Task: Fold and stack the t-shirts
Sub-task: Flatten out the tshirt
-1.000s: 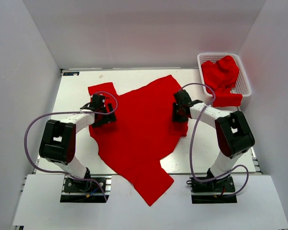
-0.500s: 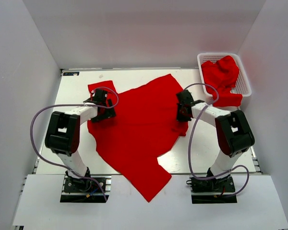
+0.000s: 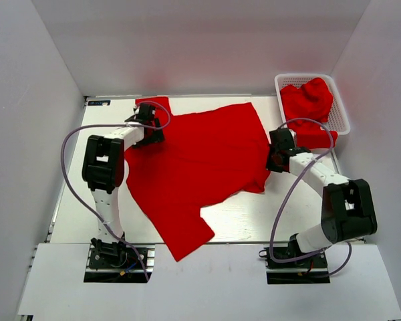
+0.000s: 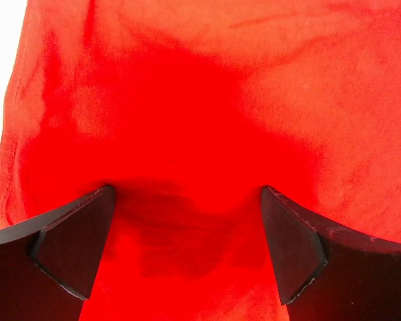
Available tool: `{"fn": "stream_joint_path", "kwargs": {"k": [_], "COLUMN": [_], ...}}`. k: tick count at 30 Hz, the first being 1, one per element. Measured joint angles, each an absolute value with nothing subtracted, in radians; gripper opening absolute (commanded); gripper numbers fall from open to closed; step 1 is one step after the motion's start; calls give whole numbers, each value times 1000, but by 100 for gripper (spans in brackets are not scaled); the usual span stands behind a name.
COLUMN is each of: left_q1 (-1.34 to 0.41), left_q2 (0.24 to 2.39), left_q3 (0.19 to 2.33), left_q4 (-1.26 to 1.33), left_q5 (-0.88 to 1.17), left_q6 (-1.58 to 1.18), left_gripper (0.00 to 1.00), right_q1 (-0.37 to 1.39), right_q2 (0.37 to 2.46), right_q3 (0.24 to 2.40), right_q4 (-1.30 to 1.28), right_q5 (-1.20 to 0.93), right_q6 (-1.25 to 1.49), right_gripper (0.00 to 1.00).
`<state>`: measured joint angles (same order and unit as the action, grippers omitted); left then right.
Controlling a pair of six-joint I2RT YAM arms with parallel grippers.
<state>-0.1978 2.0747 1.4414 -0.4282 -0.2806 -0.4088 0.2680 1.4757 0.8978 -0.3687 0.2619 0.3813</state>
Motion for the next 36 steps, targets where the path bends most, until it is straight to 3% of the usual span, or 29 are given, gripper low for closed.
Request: {"fn": "stream_joint_path", "kwargs": {"k": [5, 6, 13, 14, 16, 20, 29, 36], "left_q1": [-189, -187, -176, -174, -172, -169, -167, -172], "left_q2": [2157, 2168, 2244, 2261, 2292, 2314, 2109, 1911], "left_q3": [1563, 1578, 1685, 1711, 1763, 1808, 1615, 1391], "left_q4": [-435, -432, -401, -393, -396, -416, -448, -416], "left_q5": [-278, -273, -228, -216, -191, -146, -88, -63], "left_q6": [-380, -370, -286, -266, -233, -186, -162, -220], "left_gripper": [100, 100, 100, 100, 100, 100, 100, 100], "right_q1": [235, 222, 157, 149, 138, 134, 168, 232], "right_q2": [1431, 1423, 1421, 1425, 1439, 1441, 1393, 1679], "right_q3": [864, 859, 821, 823, 834, 868, 928, 1205], "right_q4": [-437, -444, -478, -478, -483, -491, -351, -259], "right_q5": [331, 339, 368, 368, 364, 310, -37, -131], "right_q6": [387, 391, 425, 427, 426, 381, 251, 191], "right_gripper": [2, 9, 28, 45, 68, 90, 90, 90]}}
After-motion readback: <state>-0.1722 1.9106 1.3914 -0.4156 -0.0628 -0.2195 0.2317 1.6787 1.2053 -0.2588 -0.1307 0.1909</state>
